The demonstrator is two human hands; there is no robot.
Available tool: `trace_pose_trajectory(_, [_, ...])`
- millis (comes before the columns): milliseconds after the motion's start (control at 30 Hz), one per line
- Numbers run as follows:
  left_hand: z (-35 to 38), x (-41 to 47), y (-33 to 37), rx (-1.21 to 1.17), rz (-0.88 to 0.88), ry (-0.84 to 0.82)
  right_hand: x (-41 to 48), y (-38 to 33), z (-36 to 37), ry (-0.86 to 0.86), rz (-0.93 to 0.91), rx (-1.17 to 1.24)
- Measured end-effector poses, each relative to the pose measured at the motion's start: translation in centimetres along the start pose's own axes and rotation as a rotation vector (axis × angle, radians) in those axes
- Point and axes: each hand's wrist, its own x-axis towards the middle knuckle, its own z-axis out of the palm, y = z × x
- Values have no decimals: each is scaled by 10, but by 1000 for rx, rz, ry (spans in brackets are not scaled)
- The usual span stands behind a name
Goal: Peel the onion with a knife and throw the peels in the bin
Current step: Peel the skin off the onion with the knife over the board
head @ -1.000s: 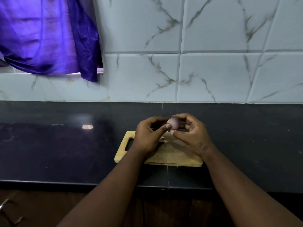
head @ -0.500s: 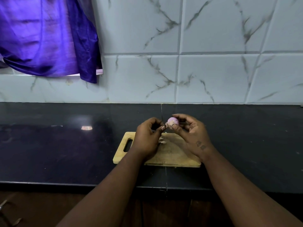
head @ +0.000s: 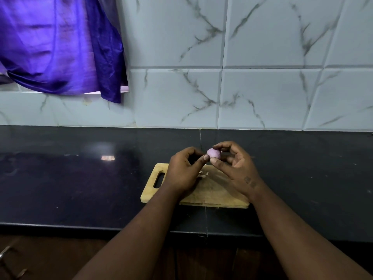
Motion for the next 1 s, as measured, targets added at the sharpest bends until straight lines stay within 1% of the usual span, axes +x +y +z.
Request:
trace_pose_trajectory(100, [-2,2,-3,-28,4,2,2,1,0,15,-24,-29])
trace_pose_trajectory(200, [-2,2,-3,-90,-3,8,3,3,-1,10,23,14])
trace_pose_trajectory(333, [-2,4,-6,-57,10,13,3,3,-2,0,-16,-128])
trace_pose_trajectory(533, [-2,5,-5,-153,-10,-22,4,2,1,-1,-44,-36])
trace_pose_trajectory(667, [-4,5,-5,-234,-64,35,3,1,-1,20,-63,-1])
trace_pose_trajectory(800, [-3,2,-5,-162,-53,-52,3,1,-2,40,-48,-23])
trace_pose_trajectory(1000, [-2,1,-2,-63,11,-11,4,2,-3,92,-34,-115])
